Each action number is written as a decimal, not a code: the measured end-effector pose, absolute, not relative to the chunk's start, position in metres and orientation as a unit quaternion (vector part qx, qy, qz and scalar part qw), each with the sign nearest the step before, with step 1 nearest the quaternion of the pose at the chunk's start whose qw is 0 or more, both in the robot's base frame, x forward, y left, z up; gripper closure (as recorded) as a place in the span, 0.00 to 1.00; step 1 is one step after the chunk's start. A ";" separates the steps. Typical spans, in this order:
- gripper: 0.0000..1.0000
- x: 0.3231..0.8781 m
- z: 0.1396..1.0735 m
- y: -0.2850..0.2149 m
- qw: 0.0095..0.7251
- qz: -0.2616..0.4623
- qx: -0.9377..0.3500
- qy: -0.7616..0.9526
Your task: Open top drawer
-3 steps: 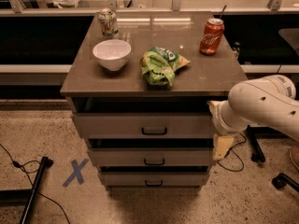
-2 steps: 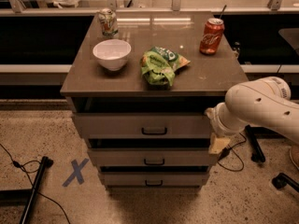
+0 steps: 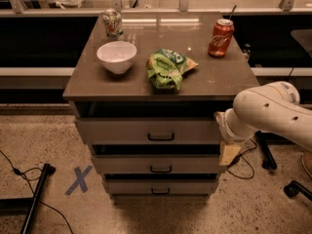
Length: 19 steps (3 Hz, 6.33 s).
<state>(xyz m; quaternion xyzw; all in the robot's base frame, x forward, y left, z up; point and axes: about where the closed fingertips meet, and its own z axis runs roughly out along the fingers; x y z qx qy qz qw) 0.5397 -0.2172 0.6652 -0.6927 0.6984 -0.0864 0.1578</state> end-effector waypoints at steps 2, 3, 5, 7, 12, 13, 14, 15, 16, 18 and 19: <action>0.04 0.550 0.663 -0.210 0.164 -0.082 -0.692 0.698; 0.18 0.554 0.658 -0.205 0.164 -0.075 -0.693 0.698; 0.24 0.541 0.662 -0.205 0.158 -0.027 -0.688 0.708; 0.28 0.463 0.672 -0.204 0.121 0.086 -0.682 0.716; 0.25 0.439 0.755 -0.181 0.201 0.115 -0.647 0.726; 0.47 0.462 0.729 -0.166 0.197 0.128 -0.635 0.736; 0.61 0.474 0.702 -0.153 0.198 0.136 -0.631 0.738; 0.88 0.486 0.675 -0.141 0.199 0.144 -0.629 0.738; 1.00 0.483 0.651 -0.134 0.188 0.159 -0.631 0.736; 1.00 0.448 0.646 -0.102 0.180 0.201 -0.675 0.686; 1.00 0.444 0.656 -0.094 0.183 0.221 -0.702 0.652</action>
Offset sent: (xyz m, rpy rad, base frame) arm 0.0192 0.0145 -0.0028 0.0273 -0.0077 0.0047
